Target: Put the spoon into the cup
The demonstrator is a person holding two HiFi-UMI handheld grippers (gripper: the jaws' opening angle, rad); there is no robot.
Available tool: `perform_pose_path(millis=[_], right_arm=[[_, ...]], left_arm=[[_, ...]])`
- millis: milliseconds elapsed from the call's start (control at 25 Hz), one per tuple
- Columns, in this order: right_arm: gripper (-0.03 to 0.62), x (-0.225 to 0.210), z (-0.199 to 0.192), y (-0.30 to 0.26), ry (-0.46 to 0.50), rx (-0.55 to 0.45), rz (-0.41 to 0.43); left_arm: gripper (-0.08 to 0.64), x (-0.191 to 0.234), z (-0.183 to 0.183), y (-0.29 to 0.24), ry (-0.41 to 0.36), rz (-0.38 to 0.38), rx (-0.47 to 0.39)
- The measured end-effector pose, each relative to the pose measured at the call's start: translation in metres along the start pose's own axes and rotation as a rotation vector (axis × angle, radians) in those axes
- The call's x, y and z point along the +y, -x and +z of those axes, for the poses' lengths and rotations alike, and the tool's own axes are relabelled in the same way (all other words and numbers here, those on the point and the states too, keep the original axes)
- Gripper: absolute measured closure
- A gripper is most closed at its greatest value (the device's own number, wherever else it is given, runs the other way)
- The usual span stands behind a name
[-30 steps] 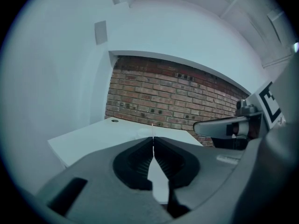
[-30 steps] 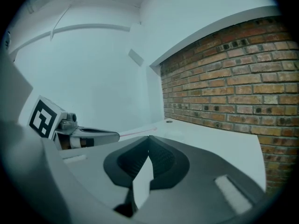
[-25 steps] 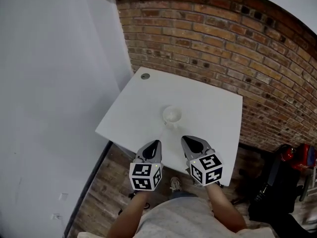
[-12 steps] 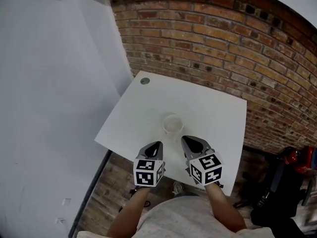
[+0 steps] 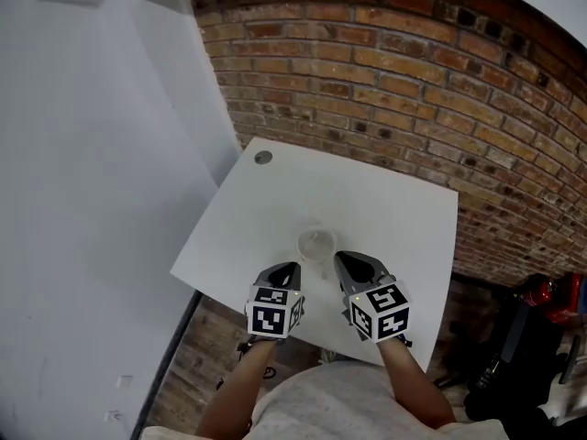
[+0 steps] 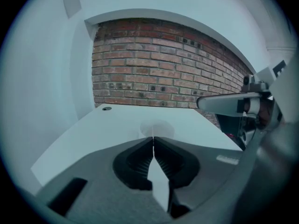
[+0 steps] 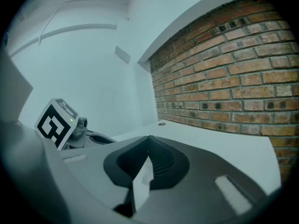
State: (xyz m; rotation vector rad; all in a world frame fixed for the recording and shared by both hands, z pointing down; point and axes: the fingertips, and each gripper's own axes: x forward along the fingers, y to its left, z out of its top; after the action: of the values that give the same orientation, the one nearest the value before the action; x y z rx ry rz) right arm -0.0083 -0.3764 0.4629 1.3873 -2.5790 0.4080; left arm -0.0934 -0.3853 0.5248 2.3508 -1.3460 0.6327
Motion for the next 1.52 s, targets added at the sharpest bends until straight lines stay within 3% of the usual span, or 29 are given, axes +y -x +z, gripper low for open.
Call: perform_pose_path(millis=[680, 1000, 1160, 1520], right_arm=[[0.583, -0.024, -0.005, -0.014, -0.031, 0.022, -0.017], [0.583, -0.023, -0.008, -0.015, -0.040, 0.036, -0.006], [0.583, -0.023, -0.009, -0.016, -0.037, 0.043, -0.004], [0.583, -0.020, -0.008, -0.014, -0.024, 0.048, 0.002]], left_arm=[[0.557, -0.001, -0.008, -0.033, -0.022, -0.014, 0.063], [0.554, -0.001, -0.006, -0.035, -0.014, -0.010, 0.043], [0.501, 0.000, -0.004, -0.034, -0.002, -0.017, 0.023], [0.497, -0.002, -0.002, -0.025, -0.001, -0.019, 0.001]])
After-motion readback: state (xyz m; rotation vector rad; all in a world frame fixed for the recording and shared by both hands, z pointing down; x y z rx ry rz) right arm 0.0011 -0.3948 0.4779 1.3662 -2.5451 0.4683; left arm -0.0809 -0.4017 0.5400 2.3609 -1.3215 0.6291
